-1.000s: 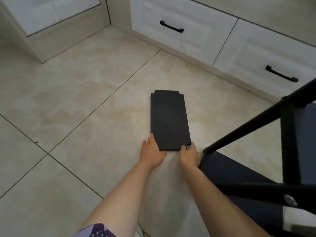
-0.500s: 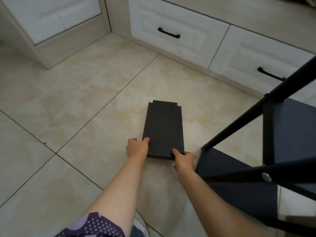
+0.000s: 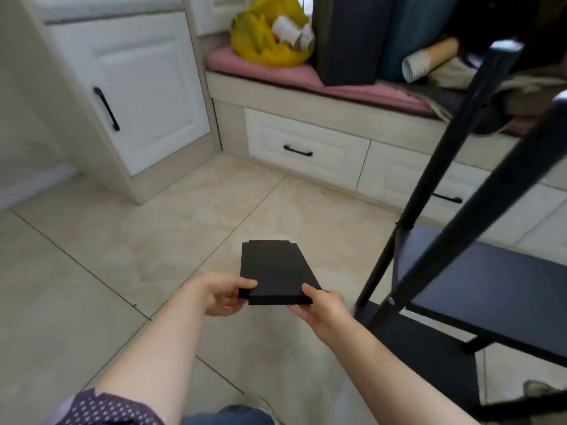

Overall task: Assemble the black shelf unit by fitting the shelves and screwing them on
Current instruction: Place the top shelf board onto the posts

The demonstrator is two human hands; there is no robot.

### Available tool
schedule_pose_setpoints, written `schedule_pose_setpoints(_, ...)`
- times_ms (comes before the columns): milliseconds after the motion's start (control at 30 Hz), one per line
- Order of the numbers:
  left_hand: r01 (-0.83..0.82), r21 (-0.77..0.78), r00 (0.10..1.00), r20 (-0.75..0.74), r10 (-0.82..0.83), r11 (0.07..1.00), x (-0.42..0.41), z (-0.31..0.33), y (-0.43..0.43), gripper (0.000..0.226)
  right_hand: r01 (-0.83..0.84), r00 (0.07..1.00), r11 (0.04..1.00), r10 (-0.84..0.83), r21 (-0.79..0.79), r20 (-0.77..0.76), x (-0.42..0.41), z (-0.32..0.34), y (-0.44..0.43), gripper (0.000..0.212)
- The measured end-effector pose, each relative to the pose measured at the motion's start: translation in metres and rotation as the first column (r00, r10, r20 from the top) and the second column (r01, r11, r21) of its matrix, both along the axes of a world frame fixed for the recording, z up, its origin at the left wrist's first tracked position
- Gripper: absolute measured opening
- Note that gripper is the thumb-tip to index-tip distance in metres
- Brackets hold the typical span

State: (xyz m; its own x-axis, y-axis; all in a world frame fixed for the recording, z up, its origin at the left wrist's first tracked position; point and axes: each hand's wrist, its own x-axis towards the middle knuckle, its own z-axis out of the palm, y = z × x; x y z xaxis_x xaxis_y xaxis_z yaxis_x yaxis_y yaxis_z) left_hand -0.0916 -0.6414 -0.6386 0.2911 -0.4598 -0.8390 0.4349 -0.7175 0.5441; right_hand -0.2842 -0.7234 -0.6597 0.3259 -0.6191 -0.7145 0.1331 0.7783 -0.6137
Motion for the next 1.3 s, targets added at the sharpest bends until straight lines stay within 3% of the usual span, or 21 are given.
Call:
schedule_pose_setpoints(133, 0.076, -0.045, 0.997, 0.036, -0.075, 0.996, 0.000, 0.053, 0.023, 0.017, -0.046, 0.998, 0.997, 0.049, -0.068, 0.037, -0.007, 0.052, 0.018, 0.020)
schedule_pose_setpoints(300, 0.134, -0.173, 0.990, 0.060, -0.125, 0.976, -0.007, 0.115, 0.049, 0.019, -0.047, 0.990, 0.994, 0.060, -0.099, 0.131, -0.032, 0.117, 0.038, 0.010)
schedule_pose_setpoints(467, 0.160, -0.323, 0.981, 0.161, -0.113, 0.933, -0.022, 0.157, 0.068, 0.034, -0.082, 0.977, 0.988, 0.106, -0.130, 0.183, -0.070, 0.177, 0.058, 0.023)
schedule_pose_setpoints(567, 0.094, -0.418, 0.988, 0.150, -0.033, 0.903, -0.028, 0.174, 0.072, 0.035, -0.137, 0.961, 0.975, 0.173, -0.174, 0.214, -0.100, 0.208, 0.066, 0.020)
schedule_pose_setpoints(733, -0.063, -0.626, 0.992, 0.045, 0.117, 0.777, -0.032, 0.197, 0.074, 0.026, -0.223, 0.937, 0.941, 0.279, -0.254, 0.211, -0.159, 0.245, 0.068, 0.027)
schedule_pose_setpoints(867, -0.140, -0.644, 0.987, -0.028, 0.159, 0.752, -0.038, 0.214, 0.073, 0.026, -0.305, 0.909, 0.898, 0.373, -0.316, 0.184, -0.204, 0.266, 0.063, 0.030)
schedule_pose_setpoints(1100, 0.136, -0.554, 0.990, 0.053, -0.128, 0.822, -0.068, 0.238, 0.082, 0.049, -0.397, 0.895, 0.843, 0.443, -0.362, 0.051, -0.269, 0.288, 0.046, 0.049)
schedule_pose_setpoints(1300, 0.265, -0.628, 0.964, 0.164, -0.208, 0.731, -0.103, 0.252, 0.088, 0.041, -0.194, 0.970, 0.922, 0.231, -0.336, 0.072, -0.310, 0.287, 0.040, 0.055)
